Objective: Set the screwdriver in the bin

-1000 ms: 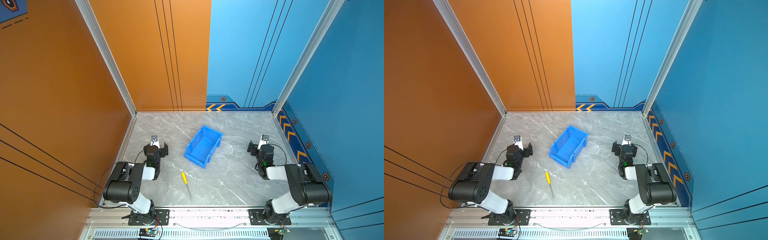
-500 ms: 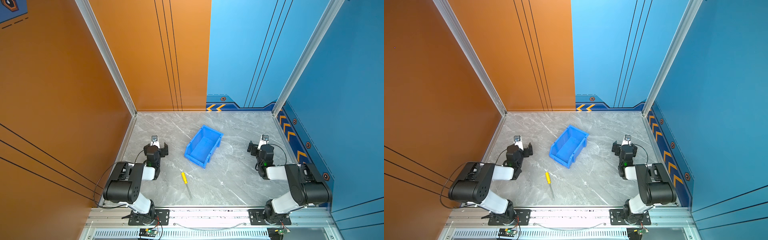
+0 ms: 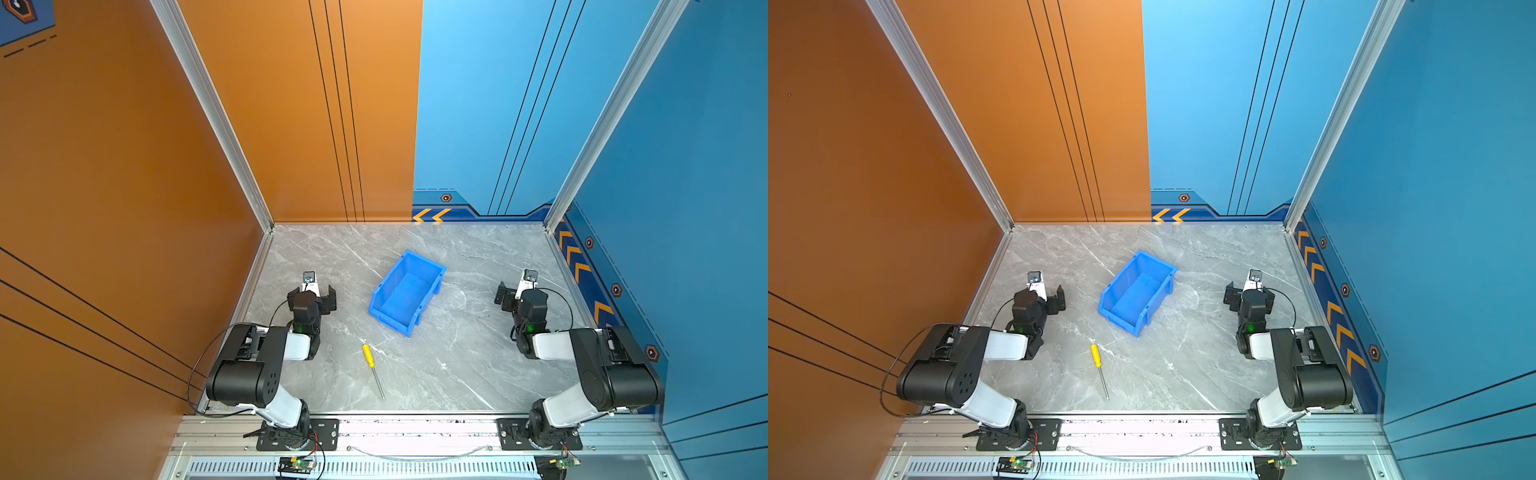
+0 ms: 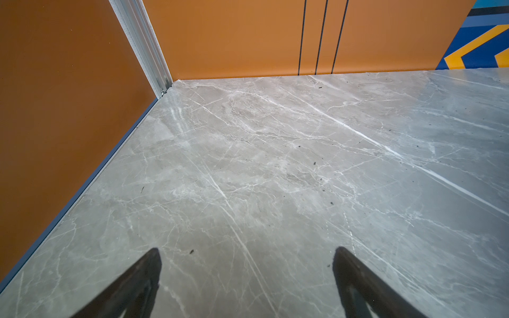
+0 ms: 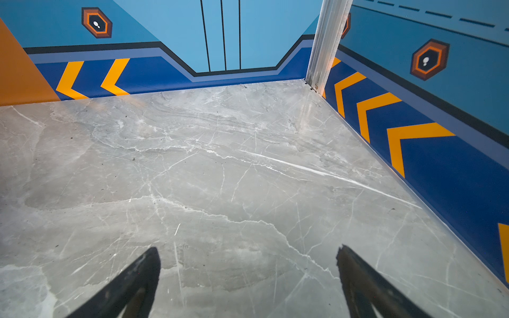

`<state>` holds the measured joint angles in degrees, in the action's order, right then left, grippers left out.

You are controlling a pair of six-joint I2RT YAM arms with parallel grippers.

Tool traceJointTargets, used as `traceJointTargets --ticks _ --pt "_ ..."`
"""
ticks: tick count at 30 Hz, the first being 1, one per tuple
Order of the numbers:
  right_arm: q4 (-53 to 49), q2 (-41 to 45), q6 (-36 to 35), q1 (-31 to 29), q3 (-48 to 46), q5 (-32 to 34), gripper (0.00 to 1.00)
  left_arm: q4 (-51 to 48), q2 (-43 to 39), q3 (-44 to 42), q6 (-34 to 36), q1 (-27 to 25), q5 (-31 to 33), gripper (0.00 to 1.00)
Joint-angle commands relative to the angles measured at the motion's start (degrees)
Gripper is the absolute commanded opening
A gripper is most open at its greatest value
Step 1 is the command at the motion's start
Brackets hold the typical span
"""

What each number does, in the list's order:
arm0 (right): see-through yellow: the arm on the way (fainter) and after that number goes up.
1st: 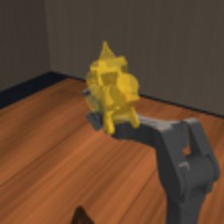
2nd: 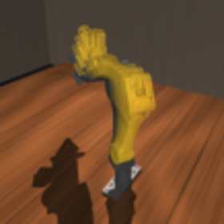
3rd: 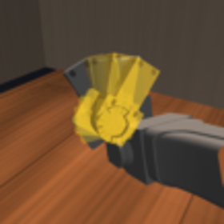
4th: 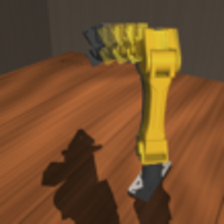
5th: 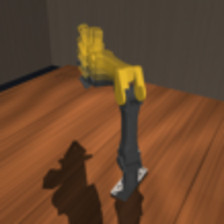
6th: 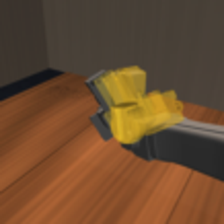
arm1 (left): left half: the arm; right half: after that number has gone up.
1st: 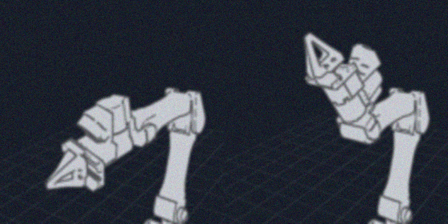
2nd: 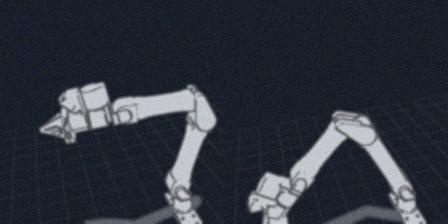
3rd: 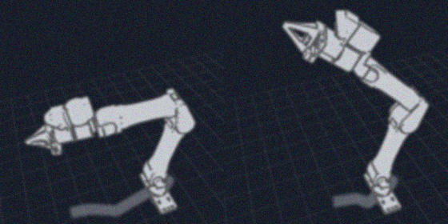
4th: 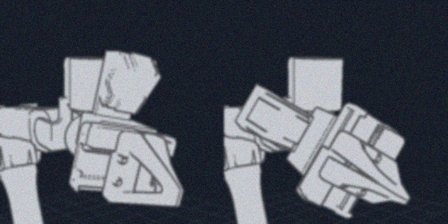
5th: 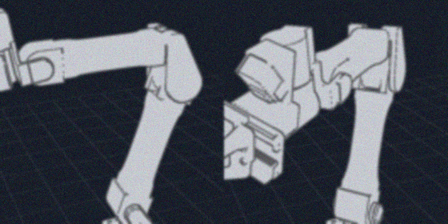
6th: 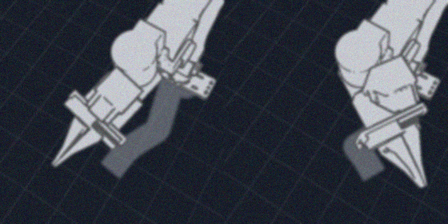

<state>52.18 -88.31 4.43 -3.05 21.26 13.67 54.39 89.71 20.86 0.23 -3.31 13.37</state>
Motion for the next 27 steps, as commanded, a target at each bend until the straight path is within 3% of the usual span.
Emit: traceJointTargets --ticks 1,7,13,17,20,23,27 --pt "1.34 -0.37 -0.57 -0.2 -0.51 0.14 1.0 -0.78 0.0 0.65 0.56 0.32 -1.07 0.98" --pt "-3.96 3.31 -1.67 -0.85 0.81 -0.95 1.0 0.11 -1.06 -0.34 1.03 0.17 -2.13 0.98" --pt "-15.99 14.04 -1.44 -1.82 0.69 -1.16 1.0 -4.11 -7.28 -0.9 1.21 -0.64 -0.09 0.98" --pt "-27.22 22.09 -1.56 -4.63 1.53 2.92 1.0 -18.97 -13.61 2.63 -0.3 -0.69 3.43 0.98" --pt "-38.42 26.85 0.42 -7.33 4.75 4.66 1.0 -34.5 -16.44 7.51 -5.61 -0.9 7.72 0.98" --pt "-49.82 29.66 5.63 -11.16 8.73 8.85 1.0 -45.2 -18.4 10.81 -8.07 -2.09 7.9 0.98" --pt "-64.37 30.18 16.65 -15.81 14.2 12.35 1.0 -59.63 -21.06 16.56 -10.36 -6.84 14.46 0.98"
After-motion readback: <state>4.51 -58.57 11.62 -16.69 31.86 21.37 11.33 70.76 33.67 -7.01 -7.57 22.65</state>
